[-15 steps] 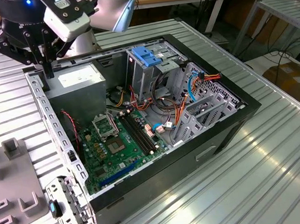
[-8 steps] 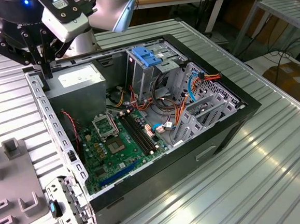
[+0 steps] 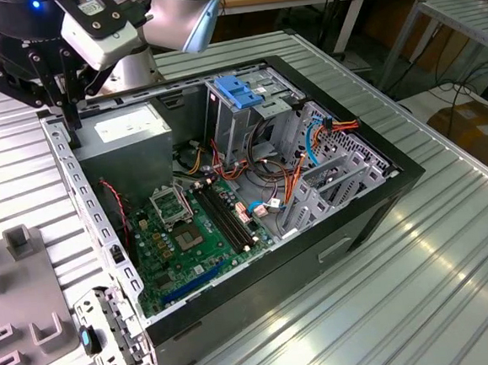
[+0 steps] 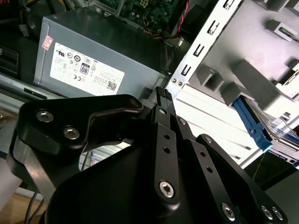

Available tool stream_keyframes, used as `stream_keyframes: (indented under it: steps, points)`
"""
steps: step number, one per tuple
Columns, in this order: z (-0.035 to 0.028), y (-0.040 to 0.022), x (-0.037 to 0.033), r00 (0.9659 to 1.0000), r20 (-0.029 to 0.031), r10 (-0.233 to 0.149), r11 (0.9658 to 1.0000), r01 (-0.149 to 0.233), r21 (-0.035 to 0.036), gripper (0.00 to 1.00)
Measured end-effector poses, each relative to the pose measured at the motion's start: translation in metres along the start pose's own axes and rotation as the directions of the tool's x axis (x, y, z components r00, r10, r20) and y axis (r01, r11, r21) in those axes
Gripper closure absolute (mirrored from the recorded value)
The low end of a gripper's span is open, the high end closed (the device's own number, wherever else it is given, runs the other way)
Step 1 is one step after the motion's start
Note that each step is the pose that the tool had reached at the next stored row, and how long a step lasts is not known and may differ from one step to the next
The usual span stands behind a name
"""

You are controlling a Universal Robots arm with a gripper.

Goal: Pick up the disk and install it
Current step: 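Reach for the disk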

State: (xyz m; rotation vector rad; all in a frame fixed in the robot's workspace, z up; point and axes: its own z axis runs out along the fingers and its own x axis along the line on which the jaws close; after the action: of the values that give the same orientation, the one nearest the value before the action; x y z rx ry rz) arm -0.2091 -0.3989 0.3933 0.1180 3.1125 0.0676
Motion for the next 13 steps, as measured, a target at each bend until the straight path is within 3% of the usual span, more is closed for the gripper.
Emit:
stream_keyframes:
  steps: [13]
  points:
    - [-0.0002,-0.0004,0.0054,1.0,0.0,0.0,1.0,0.0,0.0,0.89]
